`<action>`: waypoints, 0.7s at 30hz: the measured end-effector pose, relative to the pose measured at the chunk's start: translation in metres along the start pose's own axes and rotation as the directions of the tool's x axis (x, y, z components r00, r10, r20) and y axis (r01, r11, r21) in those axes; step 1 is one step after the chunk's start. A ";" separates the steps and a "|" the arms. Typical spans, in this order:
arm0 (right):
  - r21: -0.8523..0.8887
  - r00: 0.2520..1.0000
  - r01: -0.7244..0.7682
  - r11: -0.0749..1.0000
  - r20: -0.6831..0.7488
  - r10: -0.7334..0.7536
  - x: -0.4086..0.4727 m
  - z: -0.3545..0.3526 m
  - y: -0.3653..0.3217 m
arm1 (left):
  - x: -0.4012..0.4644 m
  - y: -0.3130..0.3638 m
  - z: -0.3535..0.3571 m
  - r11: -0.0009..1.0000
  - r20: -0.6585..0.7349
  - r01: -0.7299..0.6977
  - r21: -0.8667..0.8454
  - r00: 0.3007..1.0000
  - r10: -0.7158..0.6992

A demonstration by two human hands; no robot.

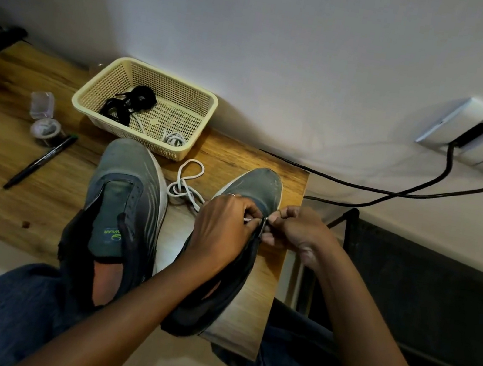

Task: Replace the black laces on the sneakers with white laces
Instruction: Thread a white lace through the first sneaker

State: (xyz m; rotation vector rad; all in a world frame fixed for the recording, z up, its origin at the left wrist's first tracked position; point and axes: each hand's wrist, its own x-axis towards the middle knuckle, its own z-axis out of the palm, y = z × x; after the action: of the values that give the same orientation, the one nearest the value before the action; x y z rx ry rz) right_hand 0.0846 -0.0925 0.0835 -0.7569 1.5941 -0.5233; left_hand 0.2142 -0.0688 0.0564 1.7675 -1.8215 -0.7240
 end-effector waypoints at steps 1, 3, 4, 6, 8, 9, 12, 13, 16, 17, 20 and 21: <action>0.004 1.000 -0.004 1.000 -0.004 0.004 -0.001 0.000 -0.001 | 0.001 0.000 0.000 1.000 0.004 0.004 -0.009 1.000 -0.004; 0.052 1.000 -0.012 0.999 -0.022 0.013 -0.002 -0.001 -0.003 | 0.001 0.000 -0.001 1.000 0.005 0.014 -0.021 1.000 -0.014; 0.094 0.999 -0.018 0.995 -0.037 0.022 -0.003 -0.003 -0.004 | 0.001 -0.001 -0.002 1.000 0.001 0.016 -0.023 1.000 -0.016; 0.149 0.998 -0.008 0.989 -0.060 0.017 -0.004 -0.008 -0.006 | 0.001 -0.001 -0.002 1.000 -0.007 0.007 -0.011 1.000 -0.007; 0.086 0.996 0.053 0.995 -0.072 -0.047 -0.005 -0.010 -0.006 | 0.001 -0.001 -0.002 1.000 -0.015 -0.020 0.011 1.000 0.020; 0.019 0.993 0.096 0.995 -0.065 -0.094 -0.006 -0.010 -0.005 | 0.001 -0.001 -0.002 0.999 -0.021 -0.032 0.012 0.999 0.032; -0.206 0.974 0.215 0.955 -0.031 -0.226 -0.005 -0.005 -0.004 | 0.001 -0.002 0.000 0.999 -0.027 -0.045 0.004 0.999 0.046; -0.263 0.968 0.234 0.936 -0.029 -0.250 -0.005 -0.002 -0.003 | 0.001 -0.003 0.000 0.999 -0.027 -0.047 0.008 0.999 0.047; -0.315 0.957 0.246 0.917 -0.072 -0.281 -0.001 0.002 -0.003 | 0.002 -0.005 0.000 0.998 -0.027 -0.055 0.016 0.998 0.055; -0.308 0.948 0.254 0.917 -0.106 -0.299 0.001 0.002 -0.004 | 0.002 -0.005 -0.001 0.998 -0.028 -0.055 0.023 0.998 0.056; -0.259 0.865 0.321 0.911 -0.312 -0.393 0.004 -0.011 -0.008 | 0.001 -0.006 -0.004 0.998 -0.041 -0.035 0.060 0.998 0.037; -0.253 0.819 0.348 0.903 -0.386 -0.424 0.005 -0.018 -0.009 | 0.001 -0.006 -0.005 0.997 -0.046 -0.029 0.077 0.998 0.032</action>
State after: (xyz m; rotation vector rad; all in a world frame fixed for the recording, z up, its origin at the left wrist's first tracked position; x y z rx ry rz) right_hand 0.0684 -0.1035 0.0895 -1.1731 1.9229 -0.9109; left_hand 0.2218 -0.0700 0.0565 1.7857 -1.8632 -0.6038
